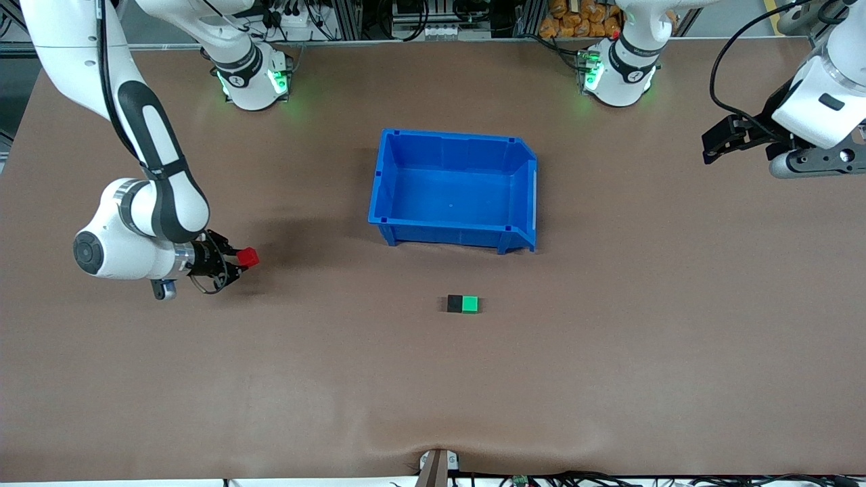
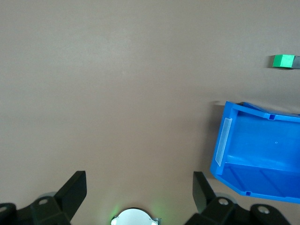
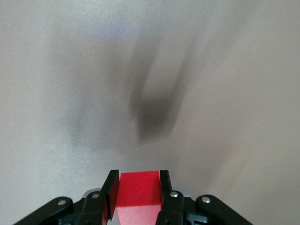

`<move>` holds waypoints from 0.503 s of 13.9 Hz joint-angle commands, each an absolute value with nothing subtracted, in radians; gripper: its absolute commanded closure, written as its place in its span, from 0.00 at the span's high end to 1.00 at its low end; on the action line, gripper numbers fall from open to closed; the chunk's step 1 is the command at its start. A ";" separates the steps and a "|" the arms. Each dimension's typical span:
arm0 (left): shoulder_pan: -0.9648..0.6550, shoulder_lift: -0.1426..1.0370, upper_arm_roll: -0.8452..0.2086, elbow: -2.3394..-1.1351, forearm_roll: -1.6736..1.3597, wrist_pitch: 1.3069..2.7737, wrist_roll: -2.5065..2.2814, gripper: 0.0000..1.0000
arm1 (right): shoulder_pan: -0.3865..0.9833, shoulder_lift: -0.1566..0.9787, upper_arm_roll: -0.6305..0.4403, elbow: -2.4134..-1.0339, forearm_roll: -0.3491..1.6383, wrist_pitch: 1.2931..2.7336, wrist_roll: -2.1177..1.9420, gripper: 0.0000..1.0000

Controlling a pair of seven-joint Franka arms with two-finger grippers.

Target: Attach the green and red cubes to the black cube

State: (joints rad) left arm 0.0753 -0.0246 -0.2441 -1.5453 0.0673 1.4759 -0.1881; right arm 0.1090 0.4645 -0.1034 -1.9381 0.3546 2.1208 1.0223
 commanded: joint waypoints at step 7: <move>0.078 -0.037 -0.247 -1.543 0.066 1.462 -0.178 1.00 | 0.178 0.485 -0.109 -1.881 0.445 2.132 1.135 0.00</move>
State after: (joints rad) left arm 0.0751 -0.0246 -0.2450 -1.5453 0.0672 1.4758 -0.1881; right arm 0.1615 0.4696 -0.1026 -1.9057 0.4152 2.1293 1.1040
